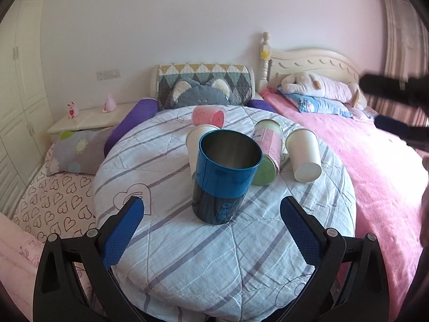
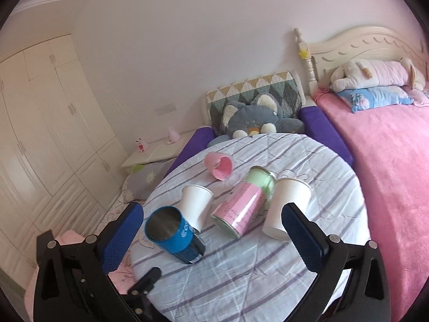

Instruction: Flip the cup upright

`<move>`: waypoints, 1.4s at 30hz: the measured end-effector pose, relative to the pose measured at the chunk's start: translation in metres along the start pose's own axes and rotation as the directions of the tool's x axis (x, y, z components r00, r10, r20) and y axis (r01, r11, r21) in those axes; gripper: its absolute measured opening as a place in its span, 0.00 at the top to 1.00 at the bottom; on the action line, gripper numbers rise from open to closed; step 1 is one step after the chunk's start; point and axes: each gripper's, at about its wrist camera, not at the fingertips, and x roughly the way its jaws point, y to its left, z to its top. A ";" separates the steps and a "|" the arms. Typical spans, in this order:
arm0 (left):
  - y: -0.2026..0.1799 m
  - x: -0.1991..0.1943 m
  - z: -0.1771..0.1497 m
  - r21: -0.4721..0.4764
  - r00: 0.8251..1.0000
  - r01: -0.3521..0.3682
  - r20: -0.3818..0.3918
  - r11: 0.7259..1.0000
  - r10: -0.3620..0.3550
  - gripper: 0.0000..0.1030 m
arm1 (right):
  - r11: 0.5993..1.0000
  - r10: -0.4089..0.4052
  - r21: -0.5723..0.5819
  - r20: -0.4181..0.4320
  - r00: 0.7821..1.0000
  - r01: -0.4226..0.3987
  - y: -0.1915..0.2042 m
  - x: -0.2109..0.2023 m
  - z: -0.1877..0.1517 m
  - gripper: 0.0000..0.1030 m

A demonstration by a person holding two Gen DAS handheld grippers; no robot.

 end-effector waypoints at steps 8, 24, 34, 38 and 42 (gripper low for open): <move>-0.009 -0.029 0.002 -0.010 0.996 -0.073 0.059 0.997 0.074 0.00 | 0.978 -0.178 -0.102 0.047 0.983 0.182 -0.007 -0.023 -0.032 0.00; -0.028 -0.051 0.004 0.009 0.971 -0.172 0.173 0.985 0.167 0.00 | 0.979 -0.129 -0.145 0.113 0.985 0.144 -0.014 -0.036 -0.054 0.00; -0.032 -0.047 0.002 0.023 0.969 -0.194 0.161 0.981 0.187 0.00 | 0.979 -0.114 -0.156 0.111 0.987 0.130 -0.015 -0.032 -0.060 0.00; -0.031 -0.046 0.002 0.020 0.969 -0.192 0.163 0.981 0.186 0.00 | 0.979 -0.116 -0.156 0.114 0.987 0.133 -0.016 -0.031 -0.060 0.00; -0.033 -0.043 0.001 0.023 0.970 -0.192 0.159 0.981 0.186 0.00 | 0.980 -0.113 -0.149 0.109 0.988 0.129 -0.018 -0.030 -0.060 0.00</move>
